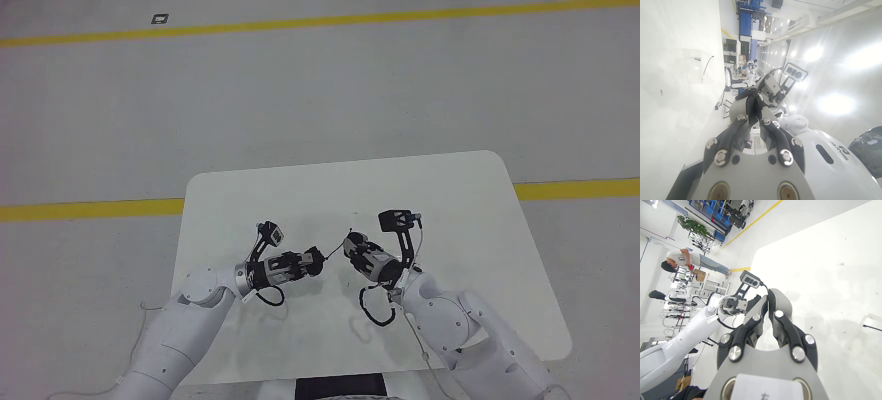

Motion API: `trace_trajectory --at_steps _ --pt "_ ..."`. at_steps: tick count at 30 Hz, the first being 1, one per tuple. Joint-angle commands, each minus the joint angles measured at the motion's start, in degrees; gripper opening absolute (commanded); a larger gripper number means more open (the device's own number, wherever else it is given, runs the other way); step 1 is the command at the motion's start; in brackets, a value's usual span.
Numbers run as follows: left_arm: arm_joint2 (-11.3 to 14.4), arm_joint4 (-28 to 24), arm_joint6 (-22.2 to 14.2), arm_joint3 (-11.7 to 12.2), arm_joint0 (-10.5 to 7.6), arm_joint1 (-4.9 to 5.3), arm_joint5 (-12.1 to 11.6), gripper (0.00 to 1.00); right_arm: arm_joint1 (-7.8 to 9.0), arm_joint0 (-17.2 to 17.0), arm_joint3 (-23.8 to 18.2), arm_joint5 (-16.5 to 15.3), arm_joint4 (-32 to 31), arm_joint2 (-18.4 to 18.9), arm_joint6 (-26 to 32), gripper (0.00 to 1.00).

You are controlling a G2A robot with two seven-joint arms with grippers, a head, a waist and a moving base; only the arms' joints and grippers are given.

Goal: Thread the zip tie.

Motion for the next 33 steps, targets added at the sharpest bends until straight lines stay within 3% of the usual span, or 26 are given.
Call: trace_trajectory --at_steps 1,33 --pt "0.0 0.0 0.0 0.0 0.00 0.00 0.0 0.00 -0.03 0.0 0.0 0.1 -0.1 0.1 0.0 0.00" --pt "0.0 0.0 0.0 0.0 0.00 0.00 0.0 0.00 -0.57 0.2 0.5 -3.2 0.7 -0.3 2.2 0.00"
